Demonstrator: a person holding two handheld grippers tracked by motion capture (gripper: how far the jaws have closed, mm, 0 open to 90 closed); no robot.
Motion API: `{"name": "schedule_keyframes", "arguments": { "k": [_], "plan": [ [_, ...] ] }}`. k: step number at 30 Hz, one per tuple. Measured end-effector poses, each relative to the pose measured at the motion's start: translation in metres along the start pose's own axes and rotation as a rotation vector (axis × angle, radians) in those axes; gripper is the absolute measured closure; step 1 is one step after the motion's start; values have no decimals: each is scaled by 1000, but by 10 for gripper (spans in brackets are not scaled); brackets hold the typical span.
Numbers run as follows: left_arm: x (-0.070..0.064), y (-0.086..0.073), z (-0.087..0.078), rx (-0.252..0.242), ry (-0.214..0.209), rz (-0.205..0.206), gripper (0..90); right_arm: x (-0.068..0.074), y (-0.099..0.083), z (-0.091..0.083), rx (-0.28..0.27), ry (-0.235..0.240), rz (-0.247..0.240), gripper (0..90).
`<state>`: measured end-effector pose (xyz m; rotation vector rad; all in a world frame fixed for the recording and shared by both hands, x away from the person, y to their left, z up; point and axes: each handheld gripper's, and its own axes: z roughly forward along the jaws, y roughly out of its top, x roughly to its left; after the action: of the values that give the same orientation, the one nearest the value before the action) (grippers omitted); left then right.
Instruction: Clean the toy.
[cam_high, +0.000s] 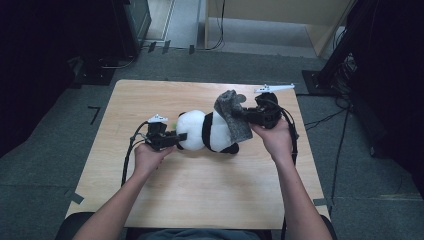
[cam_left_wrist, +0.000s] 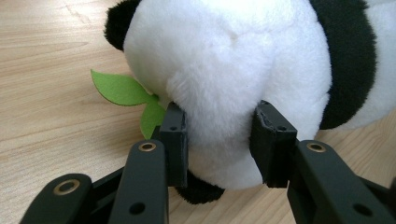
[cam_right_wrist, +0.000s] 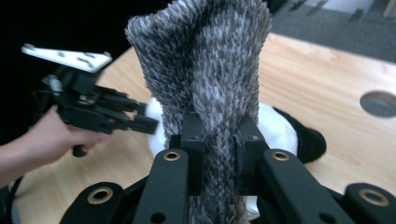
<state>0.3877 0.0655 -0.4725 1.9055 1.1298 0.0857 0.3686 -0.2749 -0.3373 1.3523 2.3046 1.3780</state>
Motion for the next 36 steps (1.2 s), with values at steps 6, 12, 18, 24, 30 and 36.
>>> {"name": "schedule_keyframes", "arguments": {
  "k": [6, 12, 18, 24, 30, 36],
  "plan": [
    [0, 0, 1, -4, 0, 0, 613, -34, -20, 22, 41, -49, 80, 788],
    [0, 0, 0, -5, 0, 2, 614, -50, -34, 34, 37, -70, 116, 785],
    [0, 0, 0, -3, -6, -6, 614, -56, -44, 41, 51, -119, 125, 781],
    [0, 1, 1, -4, -11, -14, 614, -61, -53, 46, 68, -140, 143, 780],
    [1, 2, 1, 1, -13, -21, 615, -66, -63, 54, 72, -151, 194, 784],
    [1, 3, 2, 0, -13, -26, 616, -67, -69, 64, 97, -180, 195, 787]
  ]
}}
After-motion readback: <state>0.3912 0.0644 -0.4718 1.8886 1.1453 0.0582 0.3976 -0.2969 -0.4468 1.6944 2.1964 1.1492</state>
